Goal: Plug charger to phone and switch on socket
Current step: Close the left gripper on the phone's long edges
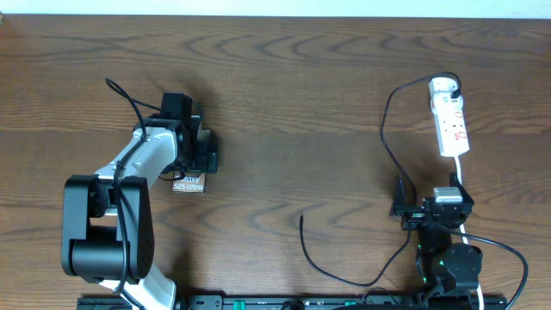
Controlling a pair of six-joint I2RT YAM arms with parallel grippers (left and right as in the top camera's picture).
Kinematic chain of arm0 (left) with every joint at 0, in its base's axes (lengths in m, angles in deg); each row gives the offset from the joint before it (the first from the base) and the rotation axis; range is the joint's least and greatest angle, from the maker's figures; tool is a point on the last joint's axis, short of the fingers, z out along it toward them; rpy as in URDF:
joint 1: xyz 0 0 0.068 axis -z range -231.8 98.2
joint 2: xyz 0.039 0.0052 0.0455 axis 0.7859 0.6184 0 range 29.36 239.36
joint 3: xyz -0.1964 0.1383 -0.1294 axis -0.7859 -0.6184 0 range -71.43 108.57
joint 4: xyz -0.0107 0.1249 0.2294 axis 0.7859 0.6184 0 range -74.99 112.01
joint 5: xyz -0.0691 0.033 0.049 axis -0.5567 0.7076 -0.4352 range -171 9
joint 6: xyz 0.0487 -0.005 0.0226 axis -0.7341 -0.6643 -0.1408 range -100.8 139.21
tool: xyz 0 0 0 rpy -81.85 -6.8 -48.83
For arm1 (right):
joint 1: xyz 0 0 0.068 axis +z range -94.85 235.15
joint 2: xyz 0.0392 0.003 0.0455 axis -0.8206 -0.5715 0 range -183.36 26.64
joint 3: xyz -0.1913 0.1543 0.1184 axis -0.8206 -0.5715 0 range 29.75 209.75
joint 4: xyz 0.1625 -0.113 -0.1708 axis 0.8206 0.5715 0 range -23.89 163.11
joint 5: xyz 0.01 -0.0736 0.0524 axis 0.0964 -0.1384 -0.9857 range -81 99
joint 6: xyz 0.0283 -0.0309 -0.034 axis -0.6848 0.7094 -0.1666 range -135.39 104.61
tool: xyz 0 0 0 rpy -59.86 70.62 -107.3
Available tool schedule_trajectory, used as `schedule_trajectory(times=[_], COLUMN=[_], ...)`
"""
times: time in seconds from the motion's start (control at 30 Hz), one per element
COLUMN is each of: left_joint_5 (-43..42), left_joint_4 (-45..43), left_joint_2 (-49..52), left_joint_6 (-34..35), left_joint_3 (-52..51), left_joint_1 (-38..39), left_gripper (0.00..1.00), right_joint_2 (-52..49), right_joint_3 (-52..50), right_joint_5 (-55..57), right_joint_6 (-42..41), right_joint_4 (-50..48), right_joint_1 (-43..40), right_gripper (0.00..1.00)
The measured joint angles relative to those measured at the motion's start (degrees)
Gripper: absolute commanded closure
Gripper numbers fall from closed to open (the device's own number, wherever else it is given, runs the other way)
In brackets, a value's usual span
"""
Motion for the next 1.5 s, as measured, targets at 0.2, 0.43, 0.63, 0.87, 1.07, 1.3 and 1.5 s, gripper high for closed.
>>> schedule_trajectory(times=[0.2,0.43,0.63,0.87,1.07,1.3,1.5], left_joint_5=[-0.04,-0.02,0.0,0.0,0.17,0.17,0.17], left_joint_4=[-0.28,-0.17,-0.13,-0.07,-0.02,-0.02,0.02], left_joint_2=[0.0,0.0,0.0,0.0,0.0,0.0,0.0], left_joint_6=[-1.38,-2.91,-4.15,-4.39,-4.44,-4.44,-4.57], left_joint_3=[0.0,-0.07,-0.09,-0.09,-0.11,-0.11,-0.11], left_joint_1=[0.0,0.0,0.0,0.0,0.0,0.0,0.0], left_gripper=[0.06,0.06,0.06,0.07,0.1,0.12,0.15], right_joint_2=[0.0,0.0,0.0,0.0,0.0,0.0,0.0], right_joint_3=[0.0,0.0,0.0,0.0,0.0,0.0,0.0], right_joint_5=[0.0,0.0,0.0,0.0,0.0,0.0,0.0], right_joint_6=[0.0,0.0,0.0,0.0,0.0,0.0,0.0], right_joint_4=[0.02,0.0,0.0,0.02,0.0,0.02,0.0], right_joint_1=[0.0,0.0,0.0,0.0,0.0,0.0,0.0], right_gripper=[0.01,0.01,0.01,0.01,0.01,0.01,0.01])
